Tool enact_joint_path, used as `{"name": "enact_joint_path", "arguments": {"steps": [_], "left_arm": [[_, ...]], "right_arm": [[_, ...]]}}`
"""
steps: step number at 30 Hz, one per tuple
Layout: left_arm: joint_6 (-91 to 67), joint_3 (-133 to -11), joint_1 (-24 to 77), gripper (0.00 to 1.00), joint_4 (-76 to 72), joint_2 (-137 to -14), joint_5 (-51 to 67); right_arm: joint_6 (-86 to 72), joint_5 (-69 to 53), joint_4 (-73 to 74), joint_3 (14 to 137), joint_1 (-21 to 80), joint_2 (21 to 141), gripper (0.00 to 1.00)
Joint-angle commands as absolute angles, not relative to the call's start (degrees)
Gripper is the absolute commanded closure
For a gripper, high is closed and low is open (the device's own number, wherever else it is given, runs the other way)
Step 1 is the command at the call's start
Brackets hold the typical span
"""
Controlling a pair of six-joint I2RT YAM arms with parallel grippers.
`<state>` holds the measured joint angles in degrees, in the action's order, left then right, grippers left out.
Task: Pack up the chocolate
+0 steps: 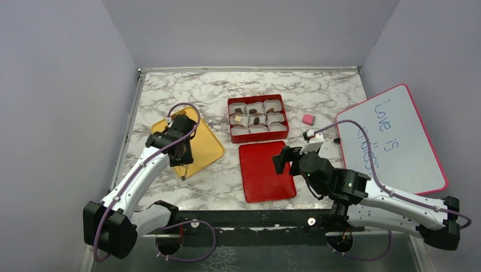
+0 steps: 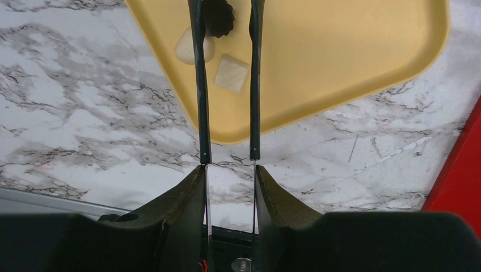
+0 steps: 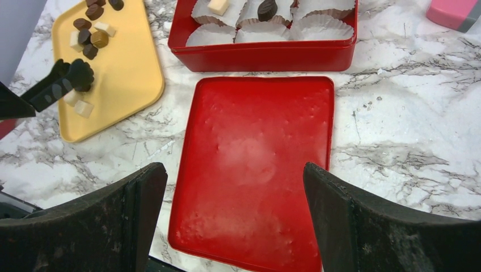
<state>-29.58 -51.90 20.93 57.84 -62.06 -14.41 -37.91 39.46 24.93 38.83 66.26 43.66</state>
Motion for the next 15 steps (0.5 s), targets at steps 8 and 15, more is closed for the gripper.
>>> {"name": "enact_joint_path", "arguments": {"steps": [8,15], "left_arm": [[-29.02,-50.56,18.18,0.62,54.86,-64.43,-11.01],[-28.41,-49.98,17.97,0.69,53.53,-64.36,-9.53]], "right_arm": [[-38.45,39.9,24.1,38.13,66.09,41.21,0.04],[-38.08,40.22,24.31,38.24,66.1,41.23,0.04]]}}
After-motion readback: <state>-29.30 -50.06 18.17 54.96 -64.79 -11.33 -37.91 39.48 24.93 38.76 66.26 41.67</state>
